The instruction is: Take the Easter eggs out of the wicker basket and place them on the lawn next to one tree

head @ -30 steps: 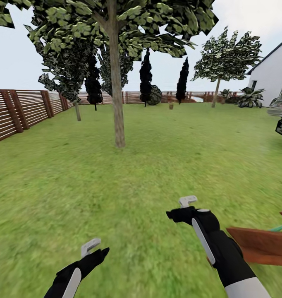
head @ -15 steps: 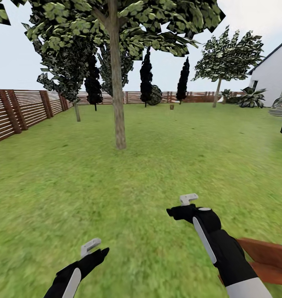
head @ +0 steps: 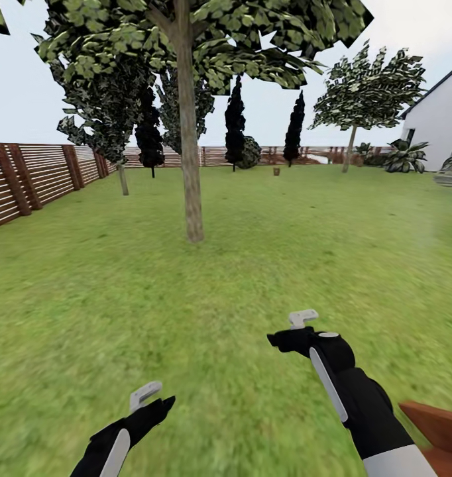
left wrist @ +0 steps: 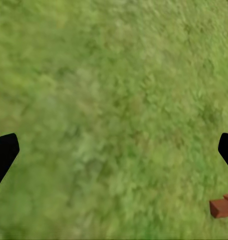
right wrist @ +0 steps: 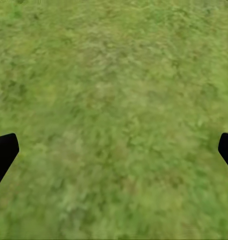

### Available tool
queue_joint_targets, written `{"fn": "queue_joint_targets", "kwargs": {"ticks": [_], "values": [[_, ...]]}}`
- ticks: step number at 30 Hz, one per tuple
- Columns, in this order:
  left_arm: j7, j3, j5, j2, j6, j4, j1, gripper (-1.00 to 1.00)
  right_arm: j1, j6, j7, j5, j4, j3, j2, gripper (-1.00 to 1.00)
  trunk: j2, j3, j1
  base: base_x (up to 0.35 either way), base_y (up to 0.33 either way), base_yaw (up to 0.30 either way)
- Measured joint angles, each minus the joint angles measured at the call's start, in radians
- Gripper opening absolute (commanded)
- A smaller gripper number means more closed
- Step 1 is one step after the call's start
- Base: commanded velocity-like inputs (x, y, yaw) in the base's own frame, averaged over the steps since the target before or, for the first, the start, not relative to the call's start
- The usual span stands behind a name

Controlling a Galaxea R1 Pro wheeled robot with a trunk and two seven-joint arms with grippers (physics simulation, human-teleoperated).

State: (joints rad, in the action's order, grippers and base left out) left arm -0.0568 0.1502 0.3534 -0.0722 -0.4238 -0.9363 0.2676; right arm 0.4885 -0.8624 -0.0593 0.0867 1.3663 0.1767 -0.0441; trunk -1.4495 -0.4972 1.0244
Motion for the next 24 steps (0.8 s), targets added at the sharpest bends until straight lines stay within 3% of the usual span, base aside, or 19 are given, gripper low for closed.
{"fn": "queue_joint_targets", "kwargs": {"ticks": [24], "values": [[0.0, 0.0, 0.0, 0.001, 0.0, 0.001, 0.0, 1.0, 0.0, 0.0, 0.0, 0.0, 0.01, 0.0, -0.001, 1.0, 0.0, 0.0, 0.0, 0.321, 0.027, 0.0]]}}
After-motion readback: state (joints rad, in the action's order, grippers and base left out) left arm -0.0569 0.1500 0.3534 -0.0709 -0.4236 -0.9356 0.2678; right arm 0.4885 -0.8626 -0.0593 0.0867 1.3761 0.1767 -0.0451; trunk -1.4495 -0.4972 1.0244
